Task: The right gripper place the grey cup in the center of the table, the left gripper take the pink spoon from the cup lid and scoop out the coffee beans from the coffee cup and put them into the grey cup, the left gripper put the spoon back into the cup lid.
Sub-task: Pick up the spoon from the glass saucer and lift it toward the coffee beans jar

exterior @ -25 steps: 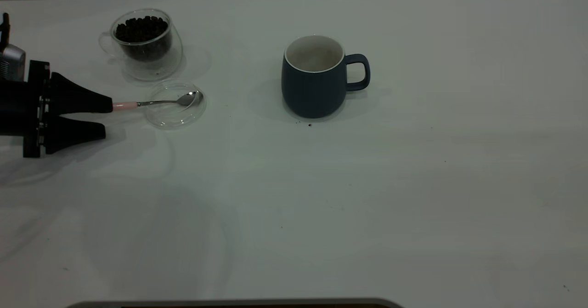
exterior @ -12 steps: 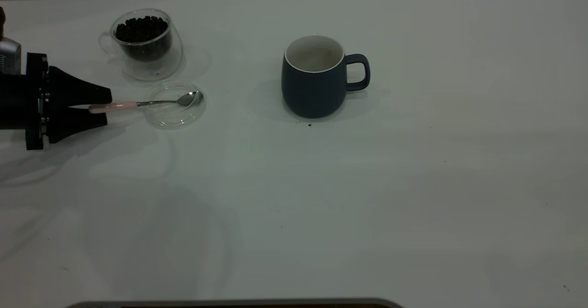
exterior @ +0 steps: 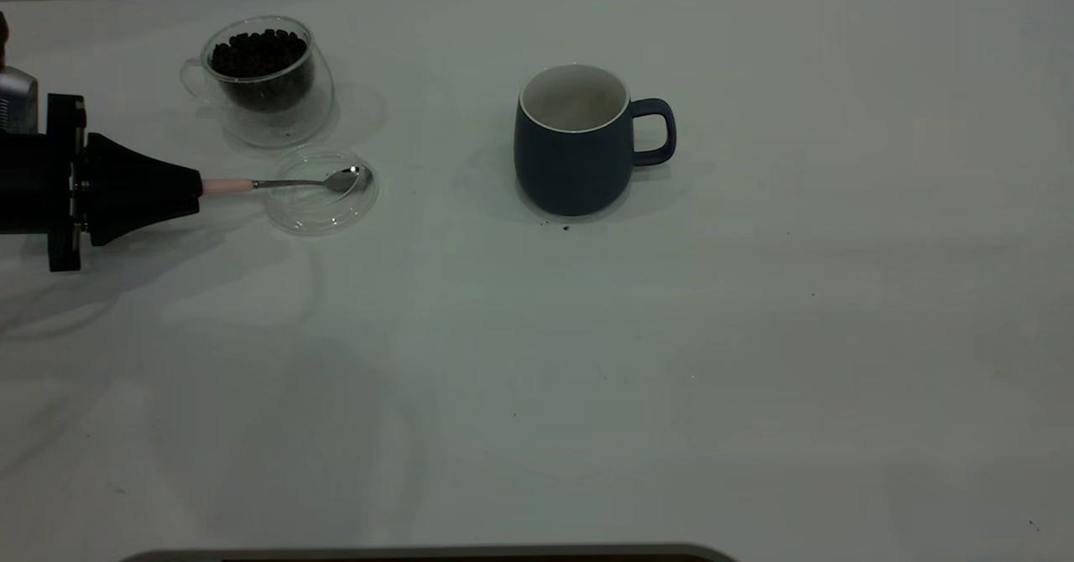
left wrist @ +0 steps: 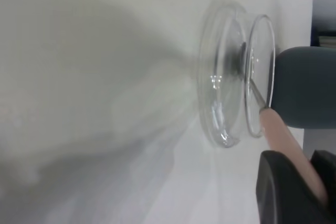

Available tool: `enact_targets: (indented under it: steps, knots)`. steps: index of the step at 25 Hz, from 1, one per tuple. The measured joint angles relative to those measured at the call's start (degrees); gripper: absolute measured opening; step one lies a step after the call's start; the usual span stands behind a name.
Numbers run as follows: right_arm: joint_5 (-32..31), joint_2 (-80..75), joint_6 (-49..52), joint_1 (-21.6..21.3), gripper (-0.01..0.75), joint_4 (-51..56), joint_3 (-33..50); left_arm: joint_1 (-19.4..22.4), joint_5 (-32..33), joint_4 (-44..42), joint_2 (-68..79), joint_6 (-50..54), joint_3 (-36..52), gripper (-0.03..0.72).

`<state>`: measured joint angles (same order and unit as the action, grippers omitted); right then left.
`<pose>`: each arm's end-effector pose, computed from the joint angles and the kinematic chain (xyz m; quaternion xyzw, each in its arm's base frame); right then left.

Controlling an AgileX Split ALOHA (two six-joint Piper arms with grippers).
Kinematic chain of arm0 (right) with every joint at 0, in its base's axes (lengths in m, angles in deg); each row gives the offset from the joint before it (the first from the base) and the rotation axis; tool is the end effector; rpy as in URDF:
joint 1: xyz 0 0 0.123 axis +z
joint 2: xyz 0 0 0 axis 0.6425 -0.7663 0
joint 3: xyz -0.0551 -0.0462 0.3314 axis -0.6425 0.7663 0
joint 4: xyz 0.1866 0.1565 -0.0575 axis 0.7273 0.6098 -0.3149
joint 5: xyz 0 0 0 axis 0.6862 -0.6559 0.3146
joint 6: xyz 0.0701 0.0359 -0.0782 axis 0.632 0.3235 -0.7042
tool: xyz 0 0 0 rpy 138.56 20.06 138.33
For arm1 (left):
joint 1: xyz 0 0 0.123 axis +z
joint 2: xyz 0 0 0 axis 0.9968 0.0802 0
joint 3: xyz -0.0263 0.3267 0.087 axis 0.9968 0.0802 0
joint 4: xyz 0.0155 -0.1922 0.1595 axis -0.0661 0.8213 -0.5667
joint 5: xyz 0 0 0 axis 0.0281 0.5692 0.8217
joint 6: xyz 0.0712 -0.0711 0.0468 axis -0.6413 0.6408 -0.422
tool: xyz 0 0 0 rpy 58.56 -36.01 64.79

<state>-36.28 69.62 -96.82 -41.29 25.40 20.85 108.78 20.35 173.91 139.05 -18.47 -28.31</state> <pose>-0.0404 0.0116 0.2540 -0.0647 0.8809 0.0089 0.4688 0.4012 0.0727 -0.0249 -0.1542 0.8647 -0.4478 0.1672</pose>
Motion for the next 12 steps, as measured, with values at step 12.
enact_targets:
  steps: [12]
  knots:
    - [0.00,0.00,0.00,0.00,0.591,0.00,0.00,2.77,5.26,-1.06,-1.71,3.18,0.00,0.125]
